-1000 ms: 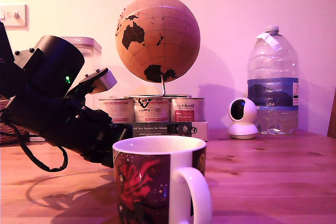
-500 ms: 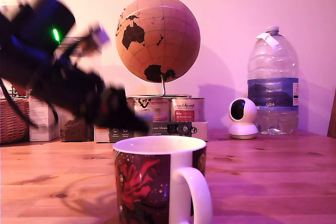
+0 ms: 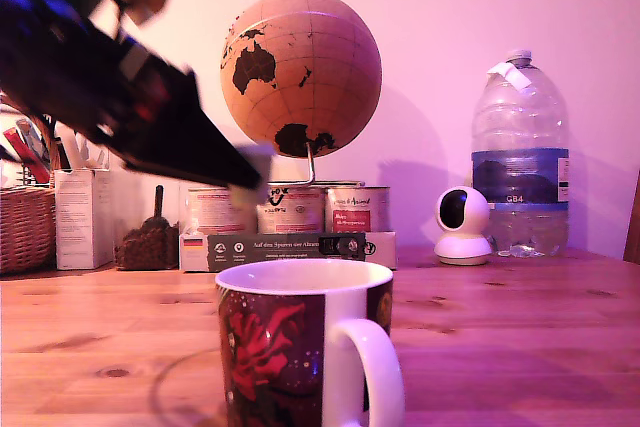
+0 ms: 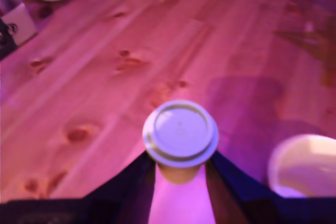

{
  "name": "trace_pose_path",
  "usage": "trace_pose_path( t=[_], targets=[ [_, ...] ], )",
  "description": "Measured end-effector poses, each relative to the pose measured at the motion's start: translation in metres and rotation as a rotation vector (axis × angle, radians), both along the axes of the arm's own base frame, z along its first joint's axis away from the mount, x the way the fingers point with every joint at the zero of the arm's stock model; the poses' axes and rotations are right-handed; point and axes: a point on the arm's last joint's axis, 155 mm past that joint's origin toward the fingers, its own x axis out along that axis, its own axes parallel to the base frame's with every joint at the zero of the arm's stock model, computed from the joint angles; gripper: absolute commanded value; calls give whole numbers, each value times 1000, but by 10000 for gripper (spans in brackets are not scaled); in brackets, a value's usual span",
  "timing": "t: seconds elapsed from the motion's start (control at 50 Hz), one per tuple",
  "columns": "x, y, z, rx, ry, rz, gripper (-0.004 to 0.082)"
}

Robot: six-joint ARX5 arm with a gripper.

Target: Pick up the coffee capsules from the table one by one and drop them inside the nearest coffee cup

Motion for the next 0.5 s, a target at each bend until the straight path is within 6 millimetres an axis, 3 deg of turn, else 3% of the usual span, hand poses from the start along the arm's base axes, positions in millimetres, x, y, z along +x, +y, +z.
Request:
trace_pose_path(
  t=[0.5],
  targets=[
    [-36,15,22,5,29,-30,160]
  ],
)
